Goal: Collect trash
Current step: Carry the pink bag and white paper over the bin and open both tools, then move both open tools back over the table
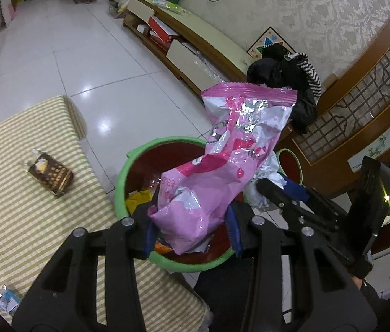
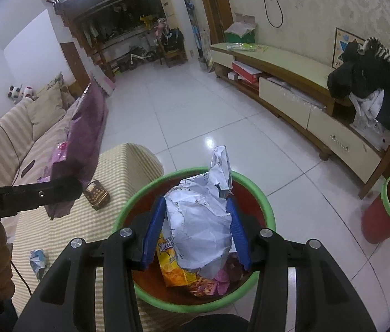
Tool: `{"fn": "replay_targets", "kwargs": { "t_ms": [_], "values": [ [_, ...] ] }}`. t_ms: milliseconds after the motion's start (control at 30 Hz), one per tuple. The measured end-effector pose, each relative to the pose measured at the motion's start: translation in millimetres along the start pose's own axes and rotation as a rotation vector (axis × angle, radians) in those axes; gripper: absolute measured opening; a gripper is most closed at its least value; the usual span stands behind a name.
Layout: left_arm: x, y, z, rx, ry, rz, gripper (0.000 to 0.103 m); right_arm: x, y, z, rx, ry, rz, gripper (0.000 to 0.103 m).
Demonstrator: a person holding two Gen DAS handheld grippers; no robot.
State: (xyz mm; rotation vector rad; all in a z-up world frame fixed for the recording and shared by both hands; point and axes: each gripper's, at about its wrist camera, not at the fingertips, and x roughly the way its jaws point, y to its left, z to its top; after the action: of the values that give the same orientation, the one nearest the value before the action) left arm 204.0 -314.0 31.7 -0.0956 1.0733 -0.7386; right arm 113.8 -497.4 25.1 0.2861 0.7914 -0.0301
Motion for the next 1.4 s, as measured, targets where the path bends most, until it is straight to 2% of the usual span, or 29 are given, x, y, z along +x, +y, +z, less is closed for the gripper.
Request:
{"fn": "replay_targets", "kwargs": {
  "t_ms": [333, 467, 533, 567, 667, 800, 1067, 1400],
  "values": [
    [23, -5, 7, -0.007, 0.040, -0.012, 0.040, 10, -4, -1, -0.009, 0.011, 0.001, 0.046],
    [25, -3, 10, -0.021, 0.035, -0.010, 0.044, 12, -5, 1, -0.008, 0.006, -0.008, 0.050],
    [26, -2, 12, -0.027, 0.033, -0.009, 0.049, 13, -6, 1, -0.007, 0.007, -0.009, 0.057],
    [27, -2, 14, -0.031, 0.031, -0.009, 0.056, 12, -7, 1, -0.004, 0.004, -0.005, 0.062],
    [25, 2, 16, -0.059, 0.009, -0.013, 0.084, 12, -8, 2, 0.000, 0.001, -0.006, 0.082],
    [20, 7, 16, -0.078, -0.005, -0.019, 0.094, 12, -13, 2, 0.008, -0.009, -0.012, 0.089],
    [-9, 28, 3, -0.100, -0.033, 0.030, 0.097, 9, 1, 1, -0.002, -0.021, 0.010, 0.094],
    [-78, 82, -44, -0.177, -0.090, 0.172, 0.097, 10, 62, -2, -0.069, -0.033, 0.106, 0.094]
  ]
}}
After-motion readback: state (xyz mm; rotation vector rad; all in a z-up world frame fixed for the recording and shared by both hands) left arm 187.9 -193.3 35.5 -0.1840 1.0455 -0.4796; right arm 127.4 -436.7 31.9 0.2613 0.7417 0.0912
